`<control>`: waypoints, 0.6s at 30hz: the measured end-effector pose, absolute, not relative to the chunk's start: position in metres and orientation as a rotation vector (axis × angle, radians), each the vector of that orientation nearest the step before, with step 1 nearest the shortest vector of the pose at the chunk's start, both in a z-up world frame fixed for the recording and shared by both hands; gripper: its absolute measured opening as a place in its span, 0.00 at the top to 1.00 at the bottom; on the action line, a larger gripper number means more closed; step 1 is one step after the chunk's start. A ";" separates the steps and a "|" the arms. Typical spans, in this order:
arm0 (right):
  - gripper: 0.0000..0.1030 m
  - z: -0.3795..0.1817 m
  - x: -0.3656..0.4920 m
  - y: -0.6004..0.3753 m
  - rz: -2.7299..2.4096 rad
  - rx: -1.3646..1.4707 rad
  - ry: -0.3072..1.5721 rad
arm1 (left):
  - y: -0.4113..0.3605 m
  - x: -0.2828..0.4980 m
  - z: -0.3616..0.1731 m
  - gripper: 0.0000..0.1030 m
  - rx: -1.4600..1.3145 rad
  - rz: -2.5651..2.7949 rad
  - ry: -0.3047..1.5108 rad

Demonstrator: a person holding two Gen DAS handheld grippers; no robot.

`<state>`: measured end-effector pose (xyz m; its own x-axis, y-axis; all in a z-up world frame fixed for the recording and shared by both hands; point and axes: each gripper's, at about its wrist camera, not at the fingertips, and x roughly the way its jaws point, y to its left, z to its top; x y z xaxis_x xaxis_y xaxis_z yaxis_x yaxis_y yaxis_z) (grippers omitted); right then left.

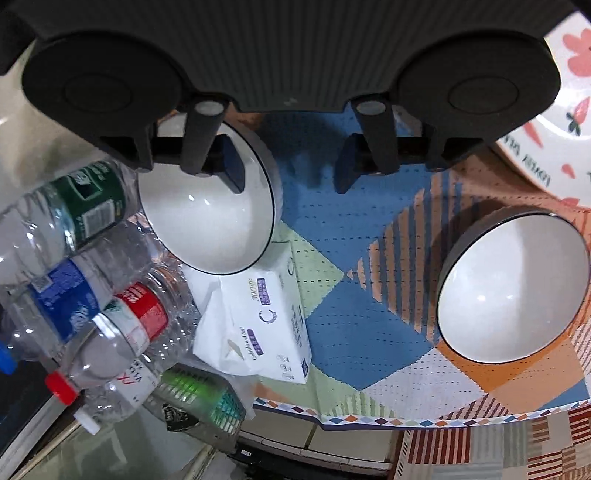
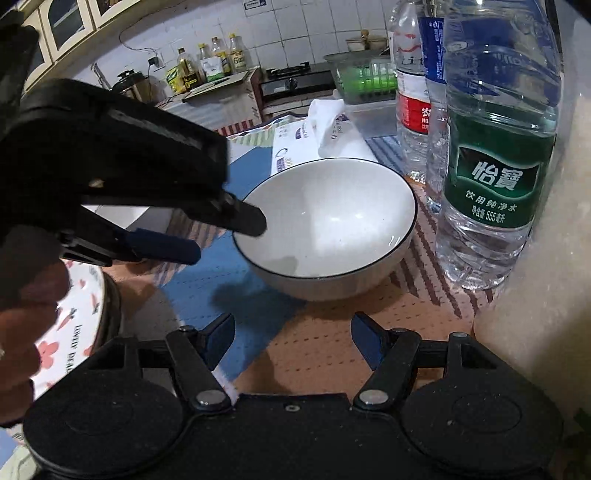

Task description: Organize plates and bowls

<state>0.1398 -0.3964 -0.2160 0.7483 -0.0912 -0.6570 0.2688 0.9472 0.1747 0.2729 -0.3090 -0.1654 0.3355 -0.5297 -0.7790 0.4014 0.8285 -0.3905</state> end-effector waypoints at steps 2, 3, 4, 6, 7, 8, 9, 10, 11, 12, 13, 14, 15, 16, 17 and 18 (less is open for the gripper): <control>0.28 -0.219 0.142 -0.397 -0.220 0.244 0.689 | -0.312 0.277 -0.168 0.64 -0.151 -0.618 1.074; 0.28 -0.220 0.143 -0.398 -0.230 0.237 0.683 | -0.313 0.278 -0.170 0.70 -0.160 -0.627 1.081; 0.27 -0.222 0.144 -0.398 -0.241 0.225 0.667 | -0.314 0.279 -0.172 0.75 -0.164 -0.638 1.089; 0.26 -0.225 0.147 -0.398 -0.256 0.196 0.650 | -0.316 0.280 -0.175 0.86 -0.165 -0.656 1.098; 0.26 -0.226 0.149 -0.398 -0.258 0.180 0.648 | -0.316 0.279 -0.175 0.87 -0.176 -0.668 1.096; 0.26 -0.226 0.151 -0.397 -0.258 0.168 0.646 | -0.316 0.278 -0.176 0.87 -0.184 -0.664 1.095; 0.25 -0.227 0.153 -0.397 -0.256 0.161 0.646 | -0.314 0.277 -0.177 0.87 -0.201 -0.654 1.101; 0.24 -0.227 0.154 -0.397 -0.254 0.154 0.646 | -0.312 0.276 -0.177 0.87 -0.217 -0.648 1.107; 0.18 -0.227 0.155 -0.397 -0.248 0.149 0.649 | -0.311 0.276 -0.178 0.87 -0.225 -0.645 1.112; 0.14 -0.227 0.157 -0.398 -0.243 0.149 0.652 | -0.309 0.276 -0.178 0.88 -0.226 -0.644 1.116; 0.11 -0.227 0.157 -0.399 -0.238 0.153 0.647 | -0.308 0.275 -0.178 0.88 -0.225 -0.644 1.121; 0.11 -0.227 0.158 -0.399 -0.241 0.156 0.643 | -0.306 0.275 -0.178 0.88 -0.224 -0.646 1.124; 0.11 -0.227 0.158 -0.399 -0.243 0.155 0.641 | -0.304 0.274 -0.177 0.88 -0.225 -0.648 1.127; 0.11 -0.226 0.159 -0.399 -0.244 0.148 0.646 | -0.303 0.273 -0.175 0.89 -0.222 -0.651 1.132; 0.11 -0.225 0.160 -0.399 -0.245 0.143 0.646 | -0.301 0.272 -0.174 0.89 -0.216 -0.653 1.133; 0.10 -0.225 0.160 -0.399 -0.230 0.141 0.648 | -0.301 0.270 -0.172 0.89 -0.197 -0.650 1.133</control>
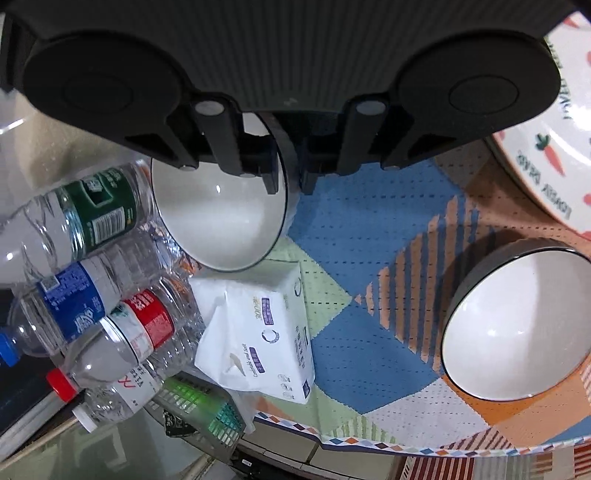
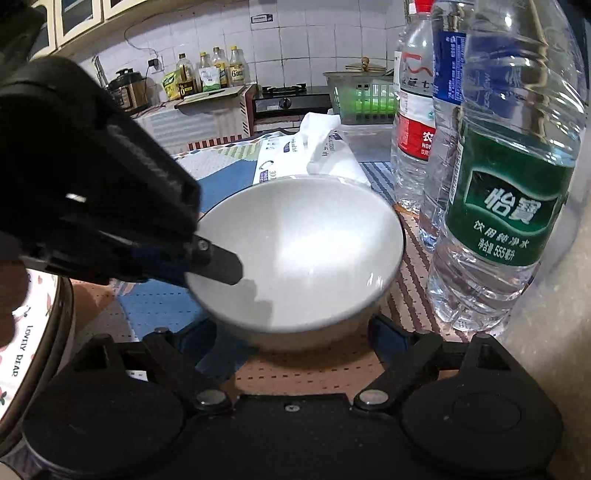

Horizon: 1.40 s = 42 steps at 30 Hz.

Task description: Organize plates and bowls

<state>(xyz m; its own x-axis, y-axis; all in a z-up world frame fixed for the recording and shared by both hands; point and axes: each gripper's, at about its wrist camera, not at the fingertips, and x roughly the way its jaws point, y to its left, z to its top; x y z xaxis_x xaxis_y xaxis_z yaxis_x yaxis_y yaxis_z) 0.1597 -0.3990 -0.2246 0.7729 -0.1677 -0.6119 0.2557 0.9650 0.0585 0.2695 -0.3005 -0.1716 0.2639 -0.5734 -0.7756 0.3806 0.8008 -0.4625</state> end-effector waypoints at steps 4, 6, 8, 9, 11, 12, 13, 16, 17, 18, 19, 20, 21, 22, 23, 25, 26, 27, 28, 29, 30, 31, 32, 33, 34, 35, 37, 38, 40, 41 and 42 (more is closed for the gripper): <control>0.08 -0.221 0.156 -0.394 -0.188 0.138 0.656 | -0.290 0.261 -0.164 0.89 -0.194 -0.642 1.146; 0.08 -0.217 0.149 -0.388 -0.181 0.105 0.641 | -0.283 0.255 -0.157 0.89 -0.192 -0.646 1.150; 0.08 -0.211 0.141 -0.382 -0.164 0.084 0.625 | -0.277 0.247 -0.147 0.89 -0.185 -0.651 1.150; 0.08 -0.208 0.136 -0.379 -0.155 0.082 0.619 | -0.273 0.243 -0.142 0.89 -0.182 -0.652 1.149; 0.08 -0.198 0.125 -0.373 -0.131 0.074 0.606 | -0.264 0.235 -0.129 0.89 -0.183 -0.659 1.146; 0.08 -0.193 0.120 -0.371 -0.120 0.068 0.599 | -0.260 0.231 -0.123 0.89 -0.184 -0.663 1.144; 0.08 -0.188 0.116 -0.368 -0.109 0.059 0.590 | -0.257 0.227 -0.116 0.89 -0.179 -0.666 1.145; 0.08 -0.170 0.100 -0.359 -0.063 0.025 0.572 | -0.245 0.214 -0.094 0.89 -0.159 -0.662 1.161; 0.08 -0.165 0.095 -0.357 -0.049 0.022 0.566 | -0.241 0.208 -0.086 0.89 -0.151 -0.668 1.154; 0.08 -0.159 0.089 -0.355 -0.035 0.022 0.557 | -0.238 0.202 -0.078 0.89 -0.134 -0.676 1.143; 0.08 -0.153 0.081 -0.352 -0.017 0.015 0.546 | -0.235 0.195 -0.071 0.89 -0.117 -0.682 1.138; 0.08 -0.147 0.075 -0.350 0.000 0.005 0.539 | -0.232 0.189 -0.064 0.89 -0.106 -0.684 1.139; 0.08 -0.142 0.068 -0.348 0.014 -0.006 0.534 | -0.229 0.183 -0.058 0.89 -0.095 -0.687 1.140; 0.08 -0.136 0.061 -0.344 0.025 -0.019 0.527 | -0.226 0.179 -0.052 0.89 -0.085 -0.691 1.141; 0.08 -0.131 0.054 -0.340 0.034 -0.034 0.519 | -0.222 0.174 -0.046 0.89 -0.074 -0.697 1.144; 0.08 -0.122 0.043 -0.334 0.049 -0.055 0.507 | -0.216 0.165 -0.037 0.88 -0.060 -0.707 1.153; 0.08 -0.118 0.037 -0.331 0.059 -0.059 0.502 | -0.212 0.161 -0.033 0.88 -0.057 -0.710 1.160; 0.08 -0.116 0.033 -0.329 0.068 -0.059 0.500 | -0.208 0.157 -0.030 0.88 -0.056 -0.710 1.167; 0.08 -0.113 0.028 -0.326 0.076 -0.060 0.499 | -0.204 0.153 -0.027 0.88 -0.053 -0.706 1.173; 0.08 -0.111 0.023 -0.322 0.084 -0.064 0.496 | -0.200 0.148 -0.025 0.88 -0.048 -0.702 1.176; 0.08 -0.109 0.019 -0.320 0.089 -0.070 0.493 | -0.197 0.144 -0.023 0.88 -0.041 -0.697 1.177; 0.08 -0.108 0.015 -0.316 0.094 -0.075 0.490 | -0.194 0.139 -0.022 0.88 -0.031 -0.690 1.177; 0.08 -0.108 0.012 -0.313 0.100 -0.077 0.489 | -0.191 0.134 -0.021 0.88 -0.018 -0.682 1.178; 0.08 -0.109 0.010 -0.310 0.107 -0.077 0.491 | -0.188 0.130 -0.021 0.88 -0.011 -0.675 1.180; 0.08 -0.109 0.008 -0.308 0.117 -0.075 0.493 | -0.185 0.126 -0.021 0.88 -0.005 -0.670 1.183; 0.08 -0.110 0.005 -0.305 0.127 -0.073 0.495 | -0.182 0.123 -0.022 0.88 -0.002 -0.664 1.188; 0.08 -0.111 0.000 -0.302 0.153 -0.077 0.500 | -0.175 0.116 -0.026 0.88 0.008 -0.659 1.196; 0.08 -0.112 -0.003 -0.300 0.168 -0.083 0.502 | -0.172 0.113 -0.028 0.88 0.013 -0.654 1.200; 0.08 -0.114 -0.008 -0.298 0.203 -0.095 0.512 | -0.167 0.107 -0.035 0.88 0.026 -0.649 1.212; 0.08 -0.116 -0.010 -0.297 0.223 -0.096 0.522 | -0.165 0.105 -0.038 0.88 0.029 -0.649 1.220; 0.08 -0.118 -0.012 -0.297 0.235 -0.098 0.532 | -0.163 0.103 -0.043 0.88 0.029 -0.646 1.232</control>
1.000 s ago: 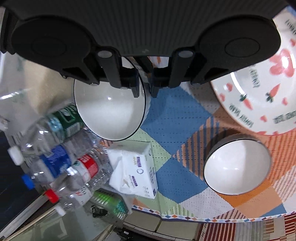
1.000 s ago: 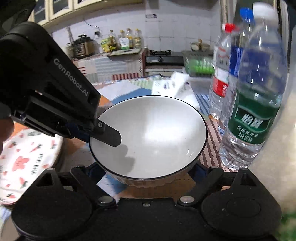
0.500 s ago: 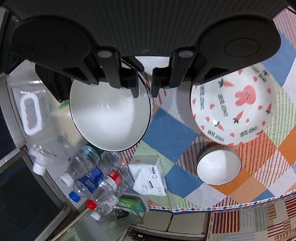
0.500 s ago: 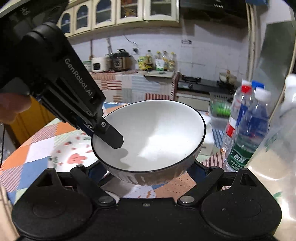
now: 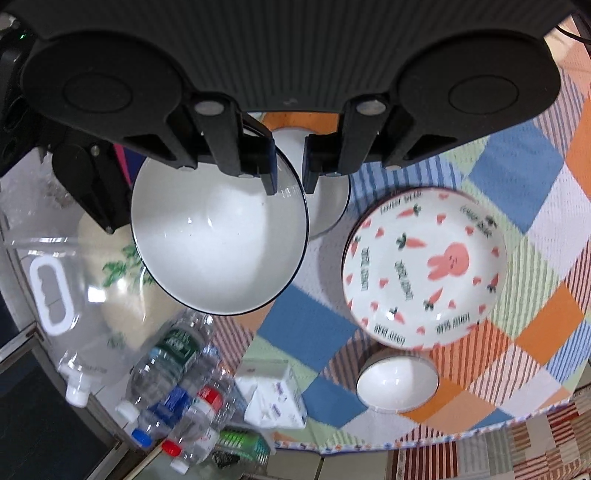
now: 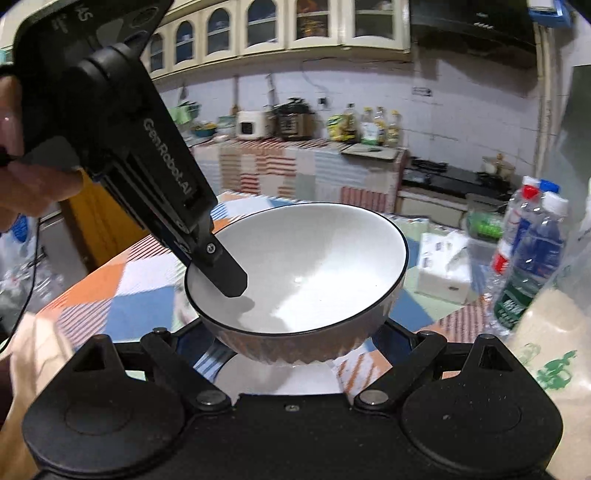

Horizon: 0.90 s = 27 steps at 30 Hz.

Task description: Organize plates and bowls

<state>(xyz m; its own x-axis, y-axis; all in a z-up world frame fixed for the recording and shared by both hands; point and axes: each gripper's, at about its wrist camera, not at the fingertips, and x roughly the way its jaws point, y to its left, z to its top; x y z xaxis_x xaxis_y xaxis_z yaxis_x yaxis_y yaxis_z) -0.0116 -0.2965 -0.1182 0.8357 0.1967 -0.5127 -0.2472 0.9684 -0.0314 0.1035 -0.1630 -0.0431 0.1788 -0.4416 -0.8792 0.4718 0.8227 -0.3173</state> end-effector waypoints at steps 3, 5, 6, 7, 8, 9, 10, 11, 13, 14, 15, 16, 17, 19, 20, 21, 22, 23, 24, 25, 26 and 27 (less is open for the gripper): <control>0.08 -0.127 -0.015 -0.294 0.268 -0.106 0.561 | -0.161 0.101 -0.056 0.88 0.040 -0.636 1.258; 0.08 -0.135 -0.013 -0.295 0.292 -0.095 0.591 | -0.160 0.101 -0.066 0.89 0.049 -0.625 1.272; 0.08 -0.139 -0.013 -0.295 0.304 -0.092 0.606 | -0.159 0.101 -0.072 0.89 0.051 -0.618 1.285; 0.08 -0.144 -0.012 -0.294 0.317 -0.092 0.624 | -0.159 0.102 -0.076 0.89 0.055 -0.612 1.298; 0.08 -0.149 -0.012 -0.293 0.326 -0.097 0.640 | -0.159 0.101 -0.080 0.89 0.059 -0.608 1.306; 0.08 -0.152 -0.011 -0.292 0.332 -0.102 0.653 | -0.159 0.101 -0.083 0.89 0.065 -0.604 1.313; 0.08 -0.156 -0.010 -0.290 0.335 -0.105 0.662 | -0.159 0.101 -0.086 0.89 0.073 -0.603 1.312; 0.08 -0.159 -0.010 -0.289 0.339 -0.105 0.672 | -0.160 0.101 -0.087 0.89 0.084 -0.606 1.308; 0.08 -0.166 -0.007 -0.288 0.344 -0.110 0.691 | -0.162 0.101 -0.091 0.89 0.096 -0.610 1.307; 0.08 -0.168 -0.006 -0.287 0.340 -0.112 0.695 | -0.163 0.101 -0.093 0.89 0.100 -0.610 1.308; 0.08 -0.170 -0.007 -0.287 0.335 -0.111 0.697 | -0.164 0.101 -0.095 0.89 0.107 -0.611 1.308; 0.08 -0.171 -0.007 -0.286 0.330 -0.113 0.700 | -0.165 0.101 -0.096 0.89 0.111 -0.610 1.306; 0.08 -0.172 -0.009 -0.285 0.324 -0.115 0.700 | -0.166 0.101 -0.098 0.89 0.117 -0.612 1.306; 0.09 -0.172 -0.009 -0.286 0.311 -0.113 0.701 | -0.168 0.102 -0.102 0.89 0.117 -0.611 1.317; 0.09 -0.172 -0.008 -0.287 0.303 -0.112 0.703 | -0.169 0.103 -0.104 0.89 0.115 -0.613 1.323; 0.09 -0.171 -0.007 -0.287 0.296 -0.113 0.705 | -0.170 0.103 -0.106 0.89 0.113 -0.615 1.326; 0.09 -0.172 -0.007 -0.287 0.284 -0.116 0.706 | -0.171 0.104 -0.109 0.89 0.114 -0.618 1.330; 0.10 -0.172 -0.006 -0.287 0.274 -0.122 0.712 | -0.172 0.105 -0.112 0.89 0.116 -0.618 1.336; 0.10 -0.171 -0.005 -0.286 0.263 -0.132 0.725 | -0.173 0.105 -0.115 0.89 0.116 -0.614 1.340; 0.11 -0.171 -0.003 -0.285 0.254 -0.141 0.738 | -0.174 0.106 -0.116 0.89 0.120 -0.611 1.339; 0.11 -0.171 -0.002 -0.284 0.246 -0.146 0.740 | -0.175 0.107 -0.116 0.89 0.123 -0.606 1.337; 0.11 -0.172 -0.003 -0.283 0.239 -0.149 0.734 | -0.175 0.108 -0.115 0.89 0.124 -0.602 1.333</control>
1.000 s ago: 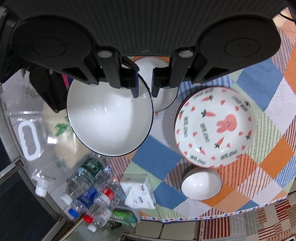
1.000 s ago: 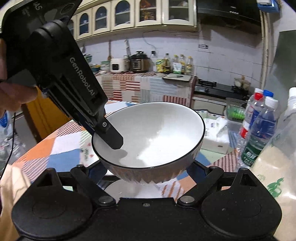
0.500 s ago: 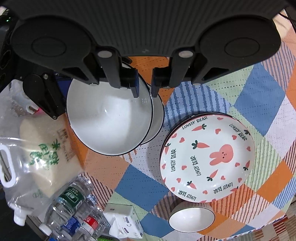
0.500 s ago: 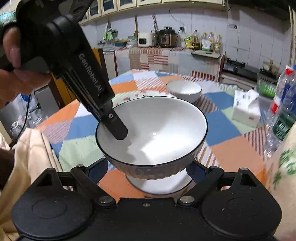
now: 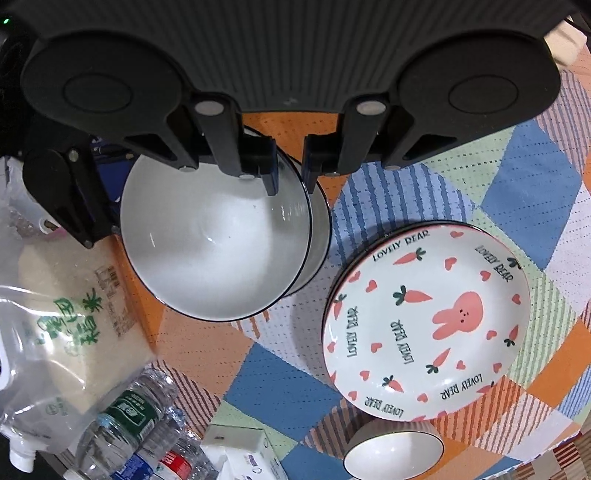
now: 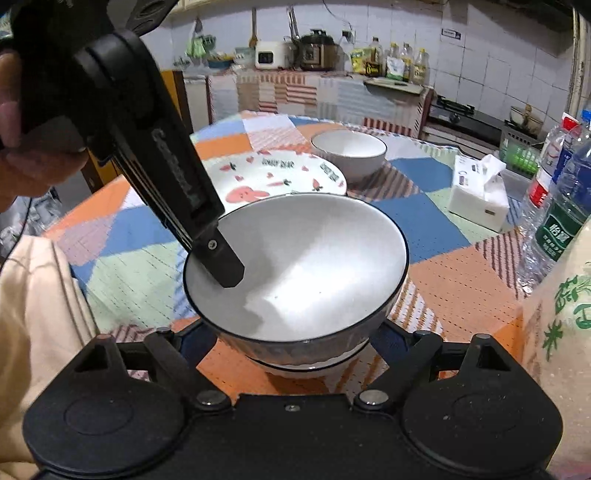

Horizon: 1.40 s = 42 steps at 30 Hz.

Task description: Organize plates and bowls

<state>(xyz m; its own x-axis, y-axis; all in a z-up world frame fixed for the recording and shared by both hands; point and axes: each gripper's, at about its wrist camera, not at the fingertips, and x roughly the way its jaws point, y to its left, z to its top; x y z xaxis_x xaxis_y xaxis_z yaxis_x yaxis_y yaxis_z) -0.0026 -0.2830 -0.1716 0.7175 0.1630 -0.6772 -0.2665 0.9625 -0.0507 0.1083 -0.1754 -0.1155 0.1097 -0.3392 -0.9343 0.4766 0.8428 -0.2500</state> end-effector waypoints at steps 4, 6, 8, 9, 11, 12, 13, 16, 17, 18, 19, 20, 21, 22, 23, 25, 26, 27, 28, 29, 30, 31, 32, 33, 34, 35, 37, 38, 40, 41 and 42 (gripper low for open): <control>0.11 -0.175 0.001 -0.285 0.232 -0.130 0.754 | -0.179 0.108 -0.117 0.88 0.163 -0.593 1.322; 0.11 -0.176 0.001 -0.283 0.232 -0.152 0.758 | -0.178 0.110 -0.121 0.88 0.154 -0.585 1.331; 0.11 -0.178 0.002 -0.281 0.228 -0.166 0.758 | -0.178 0.111 -0.124 0.88 0.150 -0.580 1.330; 0.11 -0.178 0.002 -0.282 0.228 -0.163 0.757 | -0.179 0.111 -0.125 0.89 0.153 -0.578 1.330; 0.10 -0.178 0.001 -0.282 0.228 -0.160 0.758 | -0.181 0.110 -0.126 0.89 0.167 -0.576 1.329; 0.10 -0.178 0.000 -0.283 0.229 -0.156 0.760 | -0.183 0.110 -0.127 0.89 0.175 -0.576 1.327; 0.10 -0.178 0.000 -0.284 0.230 -0.152 0.761 | -0.184 0.109 -0.127 0.88 0.185 -0.576 1.325; 0.10 -0.179 -0.001 -0.286 0.234 -0.152 0.760 | -0.186 0.108 -0.127 0.88 0.205 -0.575 1.313; 0.10 -0.180 -0.001 -0.286 0.234 -0.149 0.760 | -0.186 0.108 -0.127 0.88 0.210 -0.574 1.309; 0.10 -0.180 -0.001 -0.286 0.235 -0.145 0.758 | -0.186 0.108 -0.127 0.88 0.216 -0.574 1.302; 0.10 -0.180 -0.001 -0.287 0.235 -0.143 0.757 | -0.186 0.108 -0.127 0.88 0.223 -0.576 1.298; 0.10 -0.180 0.000 -0.287 0.235 -0.142 0.757 | -0.187 0.108 -0.127 0.87 0.227 -0.577 1.298; 0.10 -0.180 -0.001 -0.286 0.235 -0.143 0.757 | -0.187 0.108 -0.127 0.87 0.232 -0.578 1.301; 0.10 -0.181 -0.001 -0.286 0.234 -0.145 0.758 | -0.187 0.108 -0.127 0.86 0.236 -0.575 1.305; 0.11 -0.181 -0.002 -0.286 0.233 -0.150 0.756 | -0.186 0.109 -0.127 0.86 0.241 -0.569 1.306; 0.11 -0.180 -0.005 -0.285 0.236 -0.161 0.745 | -0.183 0.109 -0.125 0.86 0.227 -0.580 1.303; 0.11 -0.178 -0.007 -0.284 0.240 -0.169 0.736 | -0.182 0.109 -0.123 0.86 0.219 -0.585 1.301; 0.11 -0.176 -0.008 -0.284 0.242 -0.172 0.735 | -0.180 0.109 -0.122 0.85 0.213 -0.590 1.301; 0.11 -0.174 -0.009 -0.285 0.244 -0.177 0.729 | -0.178 0.109 -0.120 0.85 0.202 -0.594 1.301; 0.11 -0.171 -0.011 -0.285 0.245 -0.182 0.723 | -0.177 0.109 -0.118 0.85 0.194 -0.598 1.300; 0.11 -0.167 -0.012 -0.285 0.248 -0.184 0.717 | -0.175 0.110 -0.116 0.85 0.187 -0.604 1.299; 0.11 -0.164 -0.014 -0.286 0.255 -0.183 0.710 | -0.174 0.110 -0.114 0.84 0.183 -0.611 1.298; 0.11 -0.159 -0.016 -0.287 0.264 -0.177 0.703 | -0.173 0.110 -0.111 0.82 0.189 -0.620 1.298; 0.11 -0.156 -0.017 -0.289 0.274 -0.169 0.699 | -0.172 0.111 -0.109 0.82 0.197 -0.629 1.290; 0.11 -0.152 -0.017 -0.291 0.288 -0.159 0.695 | -0.171 0.111 -0.106 0.82 0.205 -0.627 1.274; 0.11 -0.149 -0.017 -0.293 0.298 -0.151 0.691 | -0.170 0.112 -0.105 0.82 0.212 -0.621 1.264; 0.11 -0.144 -0.016 -0.298 0.297 -0.137 0.687 | -0.168 0.115 -0.101 0.82 0.216 -0.620 1.264; 0.11 -0.142 -0.015 -0.300 0.294 -0.129 0.687 | -0.166 0.117 -0.099 0.82 0.206 -0.619 1.266; 0.11 -0.136 -0.011 -0.305 0.289 -0.111 0.686 | -0.163 0.120 -0.095 0.82 0.190 -0.620 1.274; 0.11 -0.132 -0.009 -0.307 0.290 -0.103 0.683 | -0.161 0.121 -0.094 0.82 0.186 -0.620 1.274; 0.11 -0.129 -0.008 -0.309 0.293 -0.096 0.679 | -0.160 0.122 -0.091 0.82 0.183 -0.619 1.271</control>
